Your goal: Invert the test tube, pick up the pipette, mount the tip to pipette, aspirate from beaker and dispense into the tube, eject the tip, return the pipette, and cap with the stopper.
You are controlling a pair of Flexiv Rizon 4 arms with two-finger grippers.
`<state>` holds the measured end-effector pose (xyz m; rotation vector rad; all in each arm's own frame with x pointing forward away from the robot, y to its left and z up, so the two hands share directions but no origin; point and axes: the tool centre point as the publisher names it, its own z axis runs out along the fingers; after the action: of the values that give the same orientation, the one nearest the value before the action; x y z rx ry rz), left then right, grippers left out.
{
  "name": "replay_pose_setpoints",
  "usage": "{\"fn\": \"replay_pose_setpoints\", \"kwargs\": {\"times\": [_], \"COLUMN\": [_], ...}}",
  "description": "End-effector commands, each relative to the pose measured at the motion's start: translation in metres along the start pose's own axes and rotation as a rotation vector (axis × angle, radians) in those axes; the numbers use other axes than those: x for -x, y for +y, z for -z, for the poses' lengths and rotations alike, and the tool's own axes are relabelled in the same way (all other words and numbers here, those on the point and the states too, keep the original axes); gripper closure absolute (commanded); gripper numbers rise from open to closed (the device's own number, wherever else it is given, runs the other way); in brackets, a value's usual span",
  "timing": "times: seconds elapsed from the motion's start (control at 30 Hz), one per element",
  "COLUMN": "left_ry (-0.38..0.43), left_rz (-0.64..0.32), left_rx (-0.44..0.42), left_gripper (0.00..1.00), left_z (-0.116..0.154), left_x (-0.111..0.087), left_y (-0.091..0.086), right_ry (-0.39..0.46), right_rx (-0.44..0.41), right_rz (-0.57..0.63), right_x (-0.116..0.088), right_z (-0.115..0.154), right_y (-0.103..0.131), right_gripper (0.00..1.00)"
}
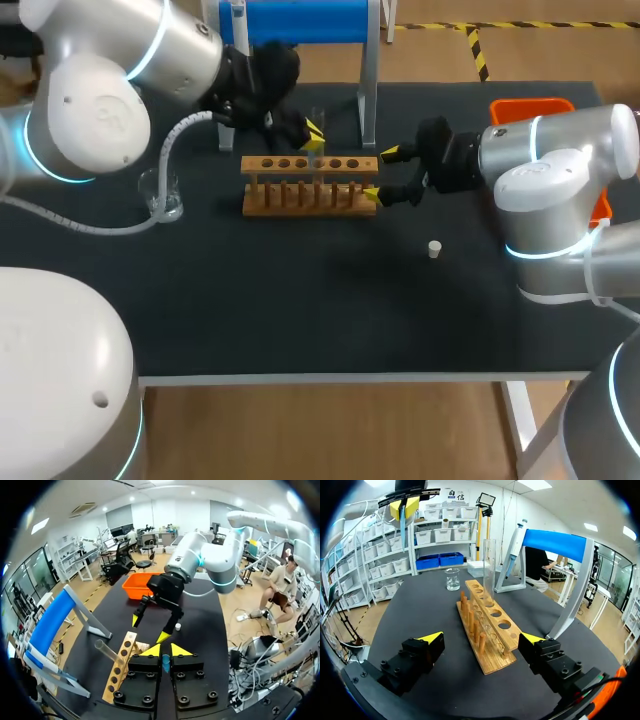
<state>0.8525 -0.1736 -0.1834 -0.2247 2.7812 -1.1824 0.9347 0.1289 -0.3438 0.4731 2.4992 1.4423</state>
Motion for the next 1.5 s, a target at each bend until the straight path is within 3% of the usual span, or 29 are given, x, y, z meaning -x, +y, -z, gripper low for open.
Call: {"fn": "replay_pose_setpoints", "kwargs": {"times": [0.03, 0.67, 1.07, 1.27, 1.5], "left_ry": [0.035, 0.07, 0.07, 0.07, 0.07], "left_rz": [0.013, 0.009, 0.009, 0.009, 0.009], "left_rx": [0.005, 0.003, 0.003, 0.003, 0.003], "left_gripper": [1.0, 1.0, 1.0, 1.0, 1.0], "left_z": [0.003, 0.001, 0.001, 0.001, 0.001], "left_x": [0.003, 0.003, 0.003, 0.003, 0.003], "left_y": [-0.003, -0.009, -0.009, -0.009, -0.009], "right_ry": [0.001, 0.001, 0.196, 0.327, 0.392], "right_rx": [0.002, 0.002, 0.213, 0.335, 0.394], "right_rz": [0.0, 0.0, 0.056, 0.112, 0.163], "right_x": [0.0, 0.0, -0.016, -0.031, -0.048], "right_z": [0.0, 0.0, 0.08, 0.092, 0.085], "right_y": [-0.001, -0.001, 0.039, 0.062, 0.078], "right_gripper": [0.0, 0.0, 0.0, 0.0, 0.0]}}
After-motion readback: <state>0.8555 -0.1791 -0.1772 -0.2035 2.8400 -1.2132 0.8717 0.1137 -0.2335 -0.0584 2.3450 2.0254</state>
